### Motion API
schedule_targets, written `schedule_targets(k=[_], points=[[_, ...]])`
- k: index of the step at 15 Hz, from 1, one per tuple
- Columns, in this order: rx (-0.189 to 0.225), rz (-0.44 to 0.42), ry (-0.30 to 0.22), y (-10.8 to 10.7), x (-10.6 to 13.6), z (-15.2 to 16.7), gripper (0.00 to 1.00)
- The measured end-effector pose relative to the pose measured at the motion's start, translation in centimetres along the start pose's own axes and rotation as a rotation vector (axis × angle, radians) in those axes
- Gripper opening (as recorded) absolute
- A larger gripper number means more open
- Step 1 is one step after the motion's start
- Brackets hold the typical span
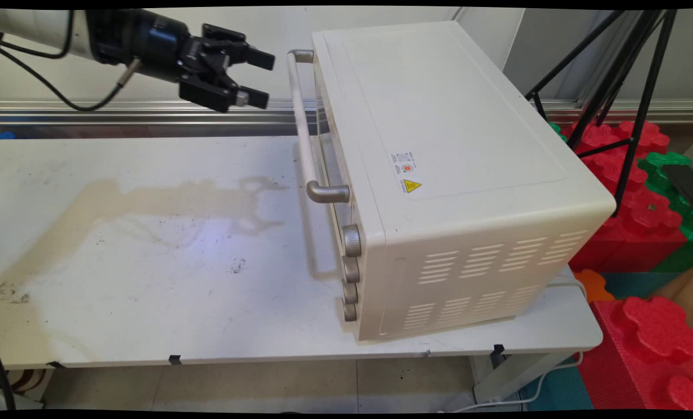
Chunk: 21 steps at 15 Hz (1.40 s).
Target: Open the oven
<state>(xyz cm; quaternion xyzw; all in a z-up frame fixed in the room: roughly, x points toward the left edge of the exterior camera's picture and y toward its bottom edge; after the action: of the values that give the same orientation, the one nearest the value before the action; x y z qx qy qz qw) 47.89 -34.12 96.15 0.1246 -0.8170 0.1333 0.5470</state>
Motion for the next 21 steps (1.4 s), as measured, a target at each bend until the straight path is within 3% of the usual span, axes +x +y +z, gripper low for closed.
schedule_targets(k=[7, 8, 21], points=[[-0.008, -0.002, -0.002, -0.2, 0.0, 2.5, 1.00], [-0.010, -0.001, 0.001, -0.2, 0.0, 2.6, 0.00], [-0.028, -0.014, -0.024, 0.2, -1.1, 5.0, 0.00]])
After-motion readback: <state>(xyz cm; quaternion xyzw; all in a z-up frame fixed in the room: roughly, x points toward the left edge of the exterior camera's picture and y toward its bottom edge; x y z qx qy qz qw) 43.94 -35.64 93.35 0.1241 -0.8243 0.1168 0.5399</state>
